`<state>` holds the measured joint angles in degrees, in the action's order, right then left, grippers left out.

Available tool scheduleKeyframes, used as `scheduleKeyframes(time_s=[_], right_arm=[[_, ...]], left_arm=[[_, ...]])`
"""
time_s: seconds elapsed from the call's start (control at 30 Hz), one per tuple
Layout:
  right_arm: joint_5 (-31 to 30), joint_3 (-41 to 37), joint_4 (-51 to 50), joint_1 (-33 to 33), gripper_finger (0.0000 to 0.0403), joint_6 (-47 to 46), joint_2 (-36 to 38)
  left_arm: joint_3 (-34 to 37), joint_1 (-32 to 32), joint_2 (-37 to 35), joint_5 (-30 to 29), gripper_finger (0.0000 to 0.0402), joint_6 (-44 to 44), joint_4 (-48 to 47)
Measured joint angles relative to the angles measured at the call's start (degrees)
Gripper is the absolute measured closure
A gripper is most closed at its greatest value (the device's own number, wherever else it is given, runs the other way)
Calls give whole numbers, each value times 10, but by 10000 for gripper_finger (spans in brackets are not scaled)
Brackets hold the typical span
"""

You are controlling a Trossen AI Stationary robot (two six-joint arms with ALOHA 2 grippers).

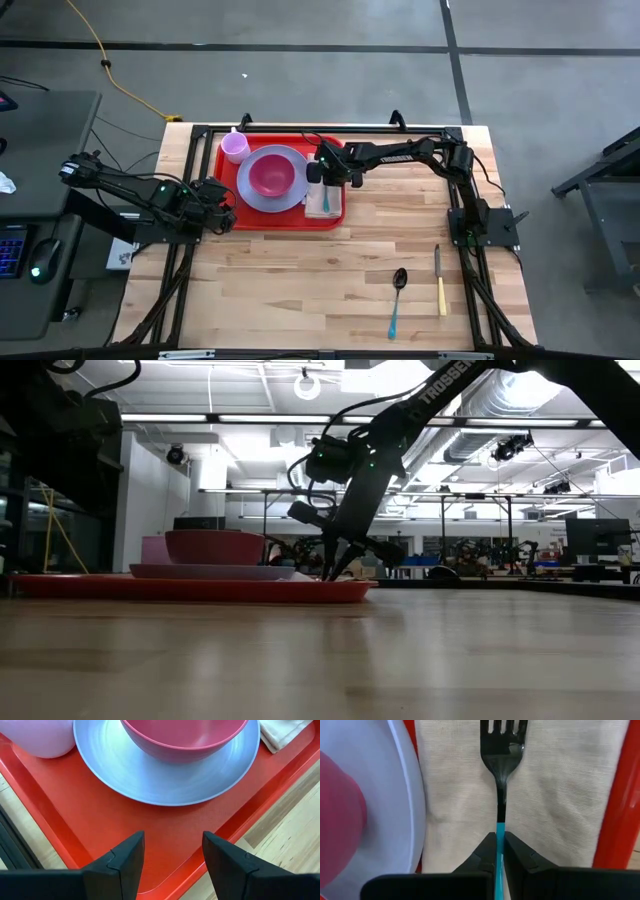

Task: Set up tray
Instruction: Put the blue fork on the brown napkin

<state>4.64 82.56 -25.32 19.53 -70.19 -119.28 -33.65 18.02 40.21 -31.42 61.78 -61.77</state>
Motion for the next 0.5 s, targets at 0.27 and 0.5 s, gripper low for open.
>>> scheduleKeyframes(time_s=[0.27, 0.5], right_arm=[[1, 0, 0, 0, 391, 12, 0], [1, 0, 0, 1, 391, 12, 0]], left_arm=[[0, 0, 0, 0, 174, 0, 0], [0, 0, 0, 0, 174, -12, 1]])
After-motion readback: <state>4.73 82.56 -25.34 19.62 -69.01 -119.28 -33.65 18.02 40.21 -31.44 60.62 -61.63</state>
